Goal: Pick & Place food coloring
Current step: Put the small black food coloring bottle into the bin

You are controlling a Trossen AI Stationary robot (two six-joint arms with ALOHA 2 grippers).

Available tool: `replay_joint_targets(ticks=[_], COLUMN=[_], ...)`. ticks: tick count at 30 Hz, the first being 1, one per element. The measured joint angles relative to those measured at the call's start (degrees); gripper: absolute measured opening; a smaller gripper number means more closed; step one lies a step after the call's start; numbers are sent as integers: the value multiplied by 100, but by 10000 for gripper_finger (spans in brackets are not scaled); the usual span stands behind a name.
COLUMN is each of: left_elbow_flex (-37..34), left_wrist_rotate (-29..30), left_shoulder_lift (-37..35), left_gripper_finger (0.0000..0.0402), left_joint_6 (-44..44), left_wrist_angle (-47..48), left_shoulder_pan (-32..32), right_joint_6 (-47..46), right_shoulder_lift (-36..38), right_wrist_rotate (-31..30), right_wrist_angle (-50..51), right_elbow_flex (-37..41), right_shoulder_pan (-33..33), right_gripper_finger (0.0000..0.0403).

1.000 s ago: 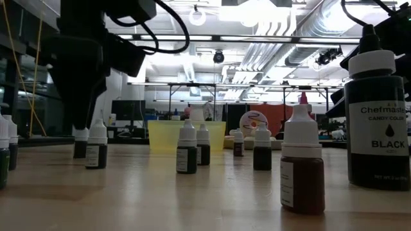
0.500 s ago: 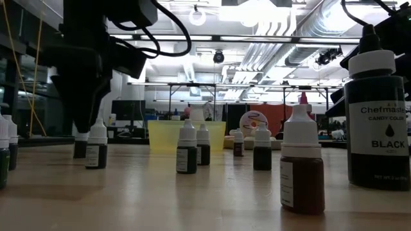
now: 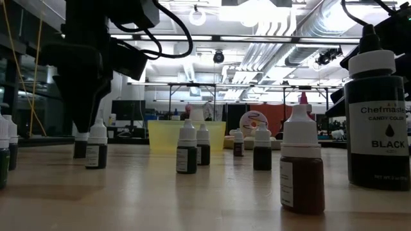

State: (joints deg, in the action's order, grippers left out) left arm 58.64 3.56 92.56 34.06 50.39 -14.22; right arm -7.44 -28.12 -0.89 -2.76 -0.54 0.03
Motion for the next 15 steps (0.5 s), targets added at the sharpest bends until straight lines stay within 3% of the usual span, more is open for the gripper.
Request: replay_joint_targets(ticks=[15], left_elbow_flex=[-113], left_wrist_rotate=[-153], left_shoulder_lift=[1], left_gripper_finger=[140], left_joint_6=[-84], left_wrist_angle=[-144], left_shoulder_pan=[-2], right_joint_6=[0], right_shoulder_lift=[0], right_wrist_rotate=[0], right_wrist_angle=[0], right_elbow_flex=[1], right_shoulder_pan=[2], right_gripper_finger=[0])
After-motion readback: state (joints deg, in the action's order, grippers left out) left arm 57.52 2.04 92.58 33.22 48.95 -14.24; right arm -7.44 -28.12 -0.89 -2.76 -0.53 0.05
